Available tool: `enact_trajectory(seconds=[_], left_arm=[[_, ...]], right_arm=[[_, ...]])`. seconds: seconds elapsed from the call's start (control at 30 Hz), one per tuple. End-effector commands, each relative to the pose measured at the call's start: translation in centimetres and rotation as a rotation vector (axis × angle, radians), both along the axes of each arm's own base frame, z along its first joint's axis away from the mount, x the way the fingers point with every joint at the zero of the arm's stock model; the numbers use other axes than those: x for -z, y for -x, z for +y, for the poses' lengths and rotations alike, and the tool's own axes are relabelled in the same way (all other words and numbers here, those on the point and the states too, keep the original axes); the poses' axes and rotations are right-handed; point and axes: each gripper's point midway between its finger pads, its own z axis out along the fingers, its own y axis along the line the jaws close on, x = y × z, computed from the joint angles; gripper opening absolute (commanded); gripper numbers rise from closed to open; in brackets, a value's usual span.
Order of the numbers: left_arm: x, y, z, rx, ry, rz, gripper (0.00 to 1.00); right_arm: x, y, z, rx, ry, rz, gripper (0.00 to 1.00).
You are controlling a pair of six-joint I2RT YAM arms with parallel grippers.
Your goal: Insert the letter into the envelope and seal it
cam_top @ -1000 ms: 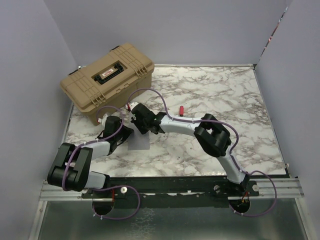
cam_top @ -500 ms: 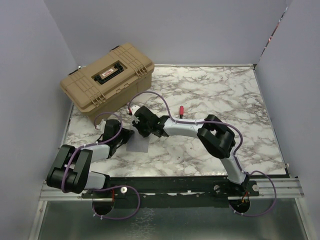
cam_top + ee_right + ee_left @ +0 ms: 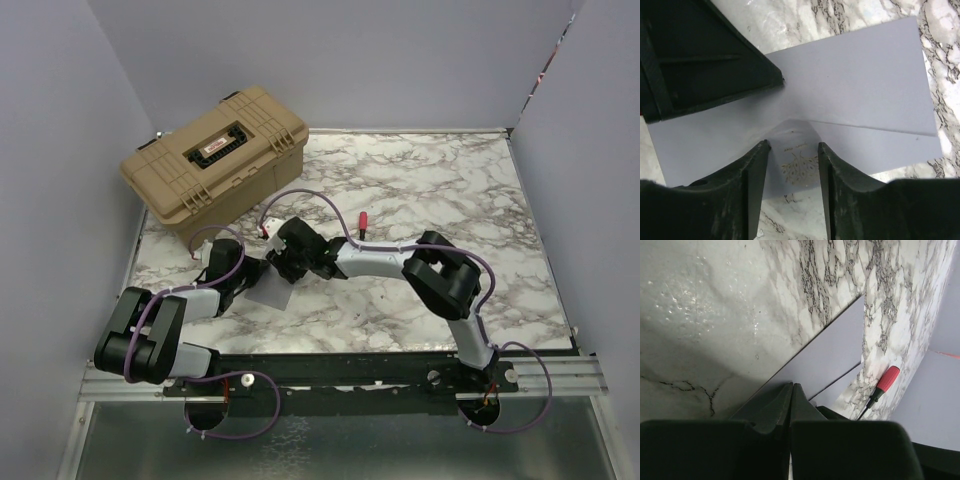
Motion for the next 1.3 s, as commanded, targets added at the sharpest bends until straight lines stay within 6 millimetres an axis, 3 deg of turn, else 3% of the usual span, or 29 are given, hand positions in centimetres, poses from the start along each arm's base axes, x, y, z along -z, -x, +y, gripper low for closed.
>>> enact_trajectory(seconds=[0.0,0.1,0.43,0.63,0.8,0.97,1.07,1.13,1.27], left_arm=[[4.0,3.1,1.7,-0.029,-0.079,0.161,0.0],[4.0,3.1,1.7,-0.027,-0.08,0.161,0.0],[4.1,3.2,1.7,-0.023,-0.081,0.164,0.0],[4.1,3.3,1.6,-0.017,-0.079,0.163,0.0],[2.8,2.3,0.8,0.054,-0.09,0.114,0.0],[-0.8,0.5,-1.9,0.266,-0.099,-0.019,0.0],[-2.9,0.2,-2.7,0.378,-0.147,-0.085,0.0],[-3.8,0.5,-2.6,0.414,-0.186,-0.111,0.0],[-5.1,1.3,-2.6,0.459,-0.226,-0.169,0.0]], right_arm=[[8.4,7.1,-7.5,-0.112,0.33,0.229,0.51],[8.4,7.2,-7.5,-0.118,0.331,0.224,0.6],[8.5,8.3,-7.1,-0.141,0.308,0.263,0.74],[9.2,7.6,-7.8,-0.069,0.342,0.247,0.81],[6.4,6.4,-6.2,0.014,0.262,0.222,0.81],[0.3,3.1,-4.4,0.22,0.146,0.152,0.7],[-2.1,1.8,-4.1,0.333,0.08,0.159,0.61],[-2.5,1.5,-4.2,0.381,0.052,0.181,0.5],[-1.3,1.4,-4.9,0.433,0.073,0.202,0.36]])
